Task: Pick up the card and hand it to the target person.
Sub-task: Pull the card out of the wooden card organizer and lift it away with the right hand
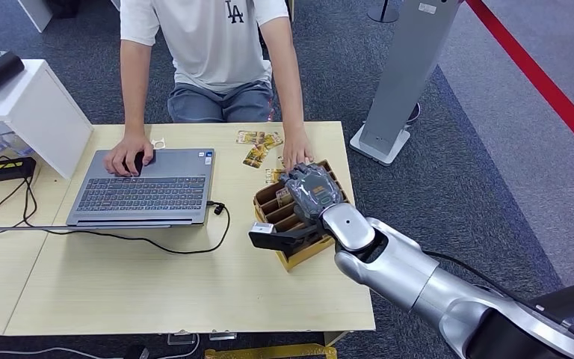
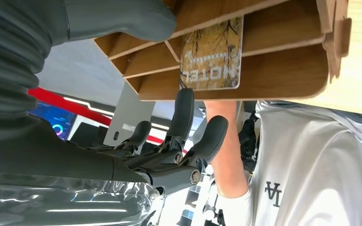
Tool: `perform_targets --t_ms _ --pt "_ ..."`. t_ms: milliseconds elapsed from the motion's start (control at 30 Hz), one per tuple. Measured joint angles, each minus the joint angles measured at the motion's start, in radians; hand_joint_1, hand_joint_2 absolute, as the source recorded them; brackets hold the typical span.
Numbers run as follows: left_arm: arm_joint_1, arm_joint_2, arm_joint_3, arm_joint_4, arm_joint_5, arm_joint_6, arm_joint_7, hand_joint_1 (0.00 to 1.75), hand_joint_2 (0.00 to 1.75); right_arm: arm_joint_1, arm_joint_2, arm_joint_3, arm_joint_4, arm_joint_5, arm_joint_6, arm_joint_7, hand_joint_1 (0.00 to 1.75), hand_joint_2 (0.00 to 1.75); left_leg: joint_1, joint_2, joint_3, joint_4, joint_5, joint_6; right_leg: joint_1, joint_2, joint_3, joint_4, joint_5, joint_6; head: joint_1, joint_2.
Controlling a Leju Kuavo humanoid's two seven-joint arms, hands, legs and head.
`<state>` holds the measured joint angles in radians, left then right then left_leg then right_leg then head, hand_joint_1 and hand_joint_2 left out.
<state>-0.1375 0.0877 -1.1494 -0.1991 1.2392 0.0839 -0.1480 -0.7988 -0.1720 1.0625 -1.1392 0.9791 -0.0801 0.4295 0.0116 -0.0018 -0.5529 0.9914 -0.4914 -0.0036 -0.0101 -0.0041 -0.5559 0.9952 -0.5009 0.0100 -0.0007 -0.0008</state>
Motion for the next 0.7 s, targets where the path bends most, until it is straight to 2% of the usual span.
perform_targets --t_ms 167,400,567,700 --pt "0.001 0.0 0.0 0.0 0.001 0.0 0.0 0.0 0.0 -0.001 0.0 0.0 -0.015 0.001 0.001 0.002 0.72 1.75 0.0 0.0 0.0 0.0 0.0 0.0 0.0 0.0 0.0 0.0 0.0 0.0 0.0 0.0" --pt "0.001 0.0 0.0 0.0 0.002 0.0 0.0 0.0 0.0 0.0 0.0 0.001 -0.017 -0.005 0.01 0.001 0.76 1.75 0.0 0.0 0.0 0.0 0.0 0.0 0.0 0.0 0.0 0.0 0.0 0.0 0.0 0.0" --pt "0.001 0.0 0.0 0.0 0.003 0.0 0.0 0.0 0.0 0.001 0.0 0.001 -0.015 -0.011 0.01 -0.001 0.74 1.75 0.0 0.0 0.0 0.0 0.0 0.0 0.0 0.0 0.0 0.0 0.0 0.0 0.0 0.0" --pt "0.001 0.0 0.0 0.0 0.003 0.0 0.0 0.0 0.0 0.006 0.0 0.001 -0.012 -0.02 0.012 -0.004 0.89 1.75 0.0 0.0 0.0 0.0 0.0 0.0 0.0 0.0 0.0 0.0 0.0 0.0 0.0 0.0"
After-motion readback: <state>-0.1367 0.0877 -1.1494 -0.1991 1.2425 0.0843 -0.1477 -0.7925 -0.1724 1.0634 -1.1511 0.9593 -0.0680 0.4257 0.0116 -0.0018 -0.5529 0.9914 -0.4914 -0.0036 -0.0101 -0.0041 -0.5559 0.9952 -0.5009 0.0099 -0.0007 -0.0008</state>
